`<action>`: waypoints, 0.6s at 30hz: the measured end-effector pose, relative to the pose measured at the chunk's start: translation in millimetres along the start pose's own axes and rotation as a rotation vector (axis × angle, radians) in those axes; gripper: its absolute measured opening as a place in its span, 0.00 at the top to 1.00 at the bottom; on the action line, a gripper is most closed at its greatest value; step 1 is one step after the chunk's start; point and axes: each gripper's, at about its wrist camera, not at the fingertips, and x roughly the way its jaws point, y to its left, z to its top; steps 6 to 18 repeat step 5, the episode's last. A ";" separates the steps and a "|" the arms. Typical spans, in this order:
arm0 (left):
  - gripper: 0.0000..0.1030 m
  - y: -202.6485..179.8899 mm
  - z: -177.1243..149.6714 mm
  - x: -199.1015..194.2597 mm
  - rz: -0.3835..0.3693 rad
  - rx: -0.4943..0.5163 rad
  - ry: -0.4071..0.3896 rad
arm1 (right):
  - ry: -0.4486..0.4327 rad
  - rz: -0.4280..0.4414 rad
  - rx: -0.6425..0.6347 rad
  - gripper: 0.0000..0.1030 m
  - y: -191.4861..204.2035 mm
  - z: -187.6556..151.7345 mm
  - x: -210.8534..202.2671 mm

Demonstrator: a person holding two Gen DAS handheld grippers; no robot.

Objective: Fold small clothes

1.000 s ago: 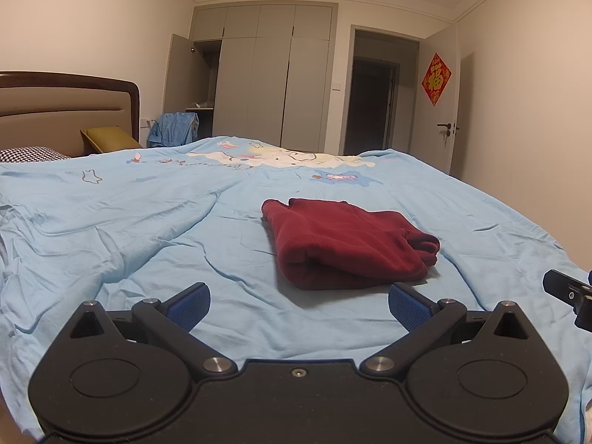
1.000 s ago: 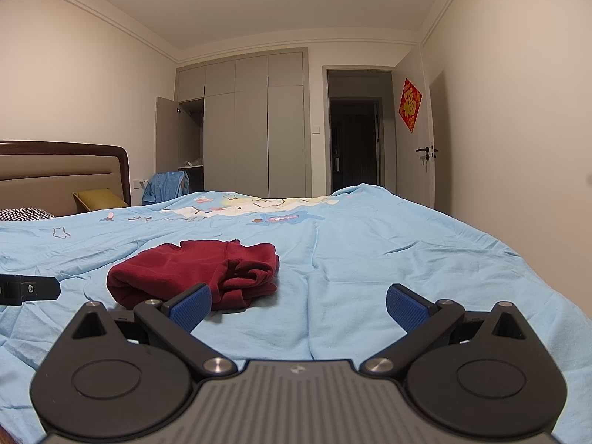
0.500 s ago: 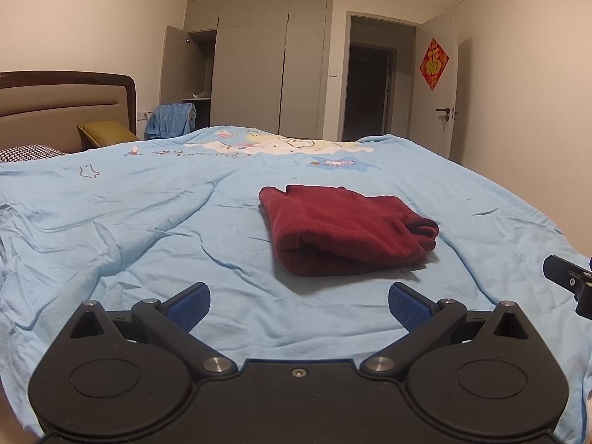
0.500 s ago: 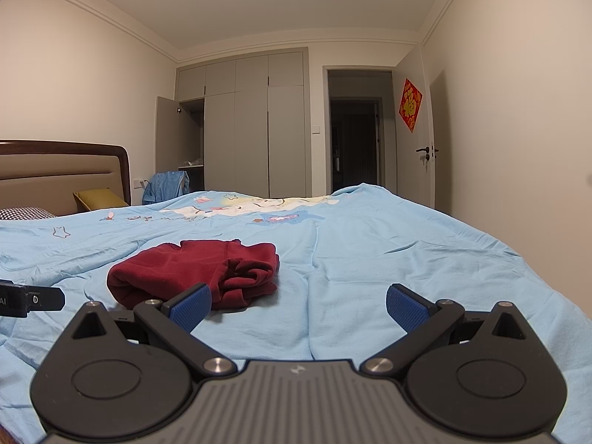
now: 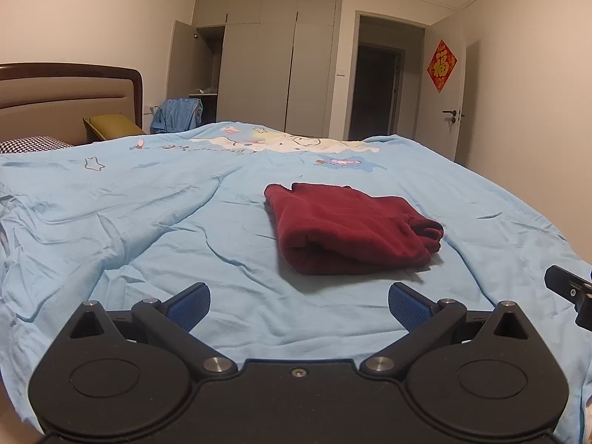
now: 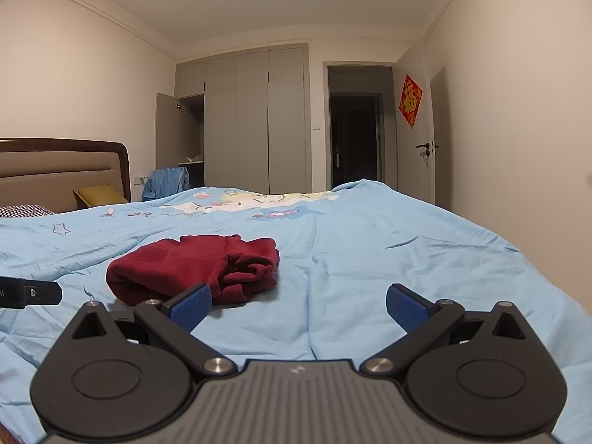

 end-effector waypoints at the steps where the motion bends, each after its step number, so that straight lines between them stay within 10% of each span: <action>1: 0.01 0.3 -0.2 0.4 0.001 -0.001 0.001 | 0.002 -0.001 0.001 0.00 0.2 -0.4 0.0; 18: 0.01 1.6 0.2 2.1 0.005 -0.005 0.010 | 0.023 0.001 0.011 0.00 -3.7 -0.7 3.0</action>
